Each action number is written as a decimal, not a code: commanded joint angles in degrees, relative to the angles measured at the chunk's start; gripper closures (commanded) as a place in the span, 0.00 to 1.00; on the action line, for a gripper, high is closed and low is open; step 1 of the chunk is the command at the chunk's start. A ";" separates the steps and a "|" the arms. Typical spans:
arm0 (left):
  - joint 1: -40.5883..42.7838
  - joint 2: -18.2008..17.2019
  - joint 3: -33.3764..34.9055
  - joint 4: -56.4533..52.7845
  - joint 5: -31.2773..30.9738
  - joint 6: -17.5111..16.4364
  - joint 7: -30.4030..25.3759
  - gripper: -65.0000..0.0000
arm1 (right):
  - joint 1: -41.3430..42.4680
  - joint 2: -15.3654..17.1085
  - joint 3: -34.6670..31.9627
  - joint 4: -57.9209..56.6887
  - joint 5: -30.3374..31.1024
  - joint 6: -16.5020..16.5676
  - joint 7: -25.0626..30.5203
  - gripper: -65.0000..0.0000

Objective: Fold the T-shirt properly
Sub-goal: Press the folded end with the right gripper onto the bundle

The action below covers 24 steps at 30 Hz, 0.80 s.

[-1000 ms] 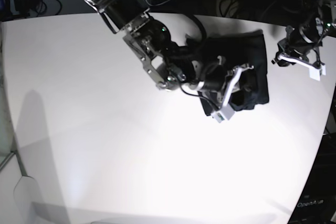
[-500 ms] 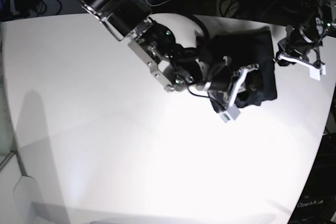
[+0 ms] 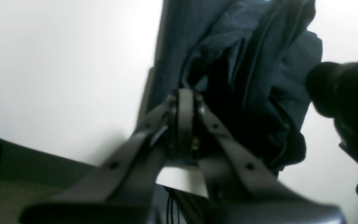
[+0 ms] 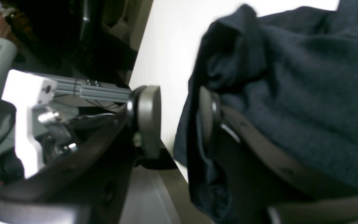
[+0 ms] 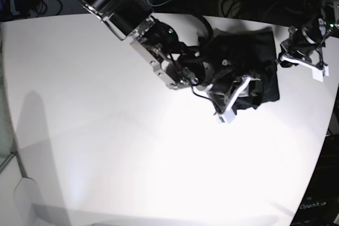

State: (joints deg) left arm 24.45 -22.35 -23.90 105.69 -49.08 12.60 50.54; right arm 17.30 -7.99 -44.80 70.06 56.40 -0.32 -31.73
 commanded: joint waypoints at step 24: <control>-0.14 -0.73 -0.06 2.57 -0.46 -0.34 -0.74 1.00 | 1.29 3.20 0.18 6.99 1.84 -9.75 -1.46 0.50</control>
State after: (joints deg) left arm 24.43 -22.22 -23.64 107.39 -49.08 12.60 50.54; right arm 17.21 -3.95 -44.77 75.55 56.40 -9.10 -34.06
